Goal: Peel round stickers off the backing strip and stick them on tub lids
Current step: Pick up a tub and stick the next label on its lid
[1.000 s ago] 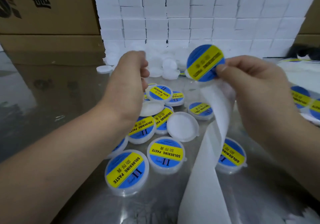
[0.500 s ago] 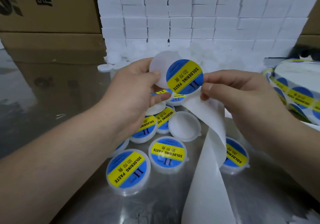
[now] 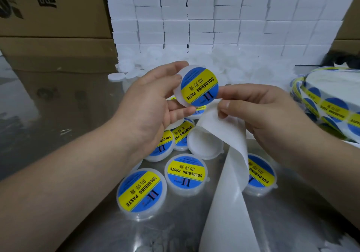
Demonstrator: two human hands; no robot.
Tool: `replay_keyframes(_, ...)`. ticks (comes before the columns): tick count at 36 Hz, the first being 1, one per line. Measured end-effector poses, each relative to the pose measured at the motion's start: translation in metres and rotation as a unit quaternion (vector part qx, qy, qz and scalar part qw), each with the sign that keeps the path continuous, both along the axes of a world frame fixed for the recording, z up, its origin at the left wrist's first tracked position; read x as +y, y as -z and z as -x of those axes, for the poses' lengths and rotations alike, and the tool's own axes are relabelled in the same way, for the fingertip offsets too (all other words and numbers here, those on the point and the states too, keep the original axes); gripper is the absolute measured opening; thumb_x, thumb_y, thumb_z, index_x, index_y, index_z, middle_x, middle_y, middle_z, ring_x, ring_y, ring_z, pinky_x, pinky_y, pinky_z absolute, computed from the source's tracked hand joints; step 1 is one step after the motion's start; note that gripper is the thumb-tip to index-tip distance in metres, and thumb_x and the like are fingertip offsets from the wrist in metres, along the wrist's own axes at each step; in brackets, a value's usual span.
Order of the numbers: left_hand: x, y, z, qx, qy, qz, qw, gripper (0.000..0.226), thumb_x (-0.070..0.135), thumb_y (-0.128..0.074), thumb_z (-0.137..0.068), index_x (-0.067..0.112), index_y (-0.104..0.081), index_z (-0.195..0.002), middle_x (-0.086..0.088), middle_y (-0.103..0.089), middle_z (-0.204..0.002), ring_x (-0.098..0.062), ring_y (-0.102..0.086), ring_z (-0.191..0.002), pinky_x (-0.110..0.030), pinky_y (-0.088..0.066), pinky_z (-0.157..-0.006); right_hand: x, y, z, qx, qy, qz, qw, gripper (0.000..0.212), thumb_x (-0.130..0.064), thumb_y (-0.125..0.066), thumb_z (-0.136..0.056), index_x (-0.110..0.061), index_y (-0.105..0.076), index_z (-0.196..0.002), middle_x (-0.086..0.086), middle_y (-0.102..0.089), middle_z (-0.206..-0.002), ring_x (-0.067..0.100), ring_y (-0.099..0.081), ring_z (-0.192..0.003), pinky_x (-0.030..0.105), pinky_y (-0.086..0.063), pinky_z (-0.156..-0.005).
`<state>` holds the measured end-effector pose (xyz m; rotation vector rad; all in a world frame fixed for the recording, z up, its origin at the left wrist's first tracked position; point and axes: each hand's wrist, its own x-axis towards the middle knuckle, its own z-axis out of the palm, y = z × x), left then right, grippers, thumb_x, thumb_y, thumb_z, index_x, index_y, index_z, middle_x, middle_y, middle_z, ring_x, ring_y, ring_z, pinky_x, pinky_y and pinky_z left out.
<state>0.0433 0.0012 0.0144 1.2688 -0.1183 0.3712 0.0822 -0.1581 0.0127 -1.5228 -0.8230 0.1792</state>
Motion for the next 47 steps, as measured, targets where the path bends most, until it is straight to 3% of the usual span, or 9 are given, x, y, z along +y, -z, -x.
replay_keyframes(8,-0.001,0.003,-0.001,-0.020,-0.015,-0.020,0.999,0.022,0.007,-0.054,-0.089,0.026,-0.064,-0.096,0.001,-0.071,-0.081,-0.018,-0.070,-0.070,-0.021,-0.052,-0.054,0.000,0.001,-0.002,0.001,0.008,0.014,1.000,0.025,-0.021,-0.058,-0.066,-0.038,-0.075,-0.072,-0.006,-0.063,-0.058,0.005,-0.058,-0.062,0.020,-0.049,-0.065)
replay_keyframes(12,0.000,0.004,-0.001,-0.032,-0.016,-0.041,0.998,0.024,0.007,-0.055,-0.089,0.028,-0.063,-0.097,-0.001,-0.069,-0.080,-0.016,-0.070,-0.072,-0.020,-0.052,-0.056,0.001,0.001,-0.001,0.003,0.016,0.018,1.000,0.024,-0.022,-0.057,-0.066,-0.038,-0.075,-0.072,-0.007,-0.062,-0.058,0.008,-0.057,-0.063,0.035,-0.043,-0.069)
replay_keyframes(16,-0.001,0.004,-0.001,-0.043,-0.011,-0.058,0.997,0.024,0.005,-0.054,-0.089,0.027,-0.060,-0.098,0.005,-0.070,-0.069,-0.013,-0.070,-0.069,-0.019,-0.052,-0.056,0.000,0.000,-0.001,0.006,0.012,0.014,1.000,0.024,-0.021,-0.058,-0.065,-0.034,-0.076,-0.074,-0.006,-0.062,-0.058,0.008,-0.057,-0.062,0.025,-0.047,-0.066)
replay_keyframes(26,-0.003,0.005,0.000,-0.057,-0.009,-0.071,0.996,0.025,0.005,-0.055,-0.088,0.027,-0.060,-0.097,0.006,-0.070,-0.069,-0.010,-0.069,-0.065,-0.017,-0.051,-0.055,0.000,0.000,-0.001,0.006,0.026,0.021,0.999,0.023,-0.023,-0.058,-0.066,-0.037,-0.075,-0.072,-0.005,-0.062,-0.060,0.011,-0.056,-0.065,0.036,-0.042,-0.071)
replay_keyframes(32,-0.004,0.005,0.001,-0.068,-0.033,-0.096,0.993,0.028,0.004,-0.055,-0.089,0.030,-0.061,-0.096,0.008,-0.069,-0.068,-0.010,-0.069,-0.068,-0.016,-0.051,-0.056,0.000,0.001,-0.002,0.008,0.018,0.018,1.000,0.023,-0.018,-0.061,-0.069,-0.035,-0.076,-0.073,-0.005,-0.063,-0.059,0.007,-0.058,-0.063,0.021,-0.049,-0.065)
replay_keyframes(35,-0.006,0.004,0.003,-0.089,-0.060,-0.133,0.985,0.031,0.003,-0.054,-0.089,0.032,-0.061,-0.095,0.011,-0.068,-0.068,-0.007,-0.068,-0.068,-0.015,-0.050,-0.056,0.000,0.001,-0.002,0.005,0.052,0.019,0.998,0.023,-0.009,-0.063,-0.078,-0.027,-0.076,-0.071,-0.005,-0.062,-0.058,0.008,-0.058,-0.062,0.020,-0.050,-0.064)
replay_keyframes(41,-0.012,0.002,0.010,-0.164,-0.131,-0.184,0.960,0.038,0.000,-0.056,-0.087,0.037,-0.061,-0.092,0.011,-0.063,-0.070,-0.004,-0.064,-0.067,-0.016,-0.051,-0.059,0.003,-0.001,0.001,-0.023,0.136,0.025,0.990,0.022,-0.024,-0.061,-0.076,-0.006,-0.072,-0.071,-0.010,-0.060,-0.053,0.002,-0.056,-0.060,0.029,-0.049,-0.071)
replay_keyframes(44,-0.015,0.002,0.012,-0.175,-0.142,-0.196,0.954,0.037,-0.001,-0.055,-0.088,0.036,-0.059,-0.092,0.013,-0.067,-0.078,-0.005,-0.066,-0.076,-0.018,-0.053,-0.061,0.002,-0.002,0.006,-0.065,0.175,0.037,0.982,0.038,-0.039,-0.062,-0.077,-0.007,-0.064,-0.058,0.012,-0.062,-0.067,0.004,-0.045,-0.051,0.012,-0.037,-0.053)
replay_keyframes(47,-0.017,0.002,0.013,-0.174,-0.164,-0.212,0.947,0.037,0.001,-0.055,-0.089,0.038,-0.058,-0.094,0.014,-0.066,-0.080,-0.004,-0.064,-0.070,-0.017,-0.053,-0.060,0.000,0.000,0.008,-0.099,0.209,0.045,0.972,0.045,-0.037,-0.055,-0.088,-0.019,-0.062,-0.047,0.005,-0.066,-0.073,0.003,-0.042,-0.040,0.005,-0.028,-0.039)
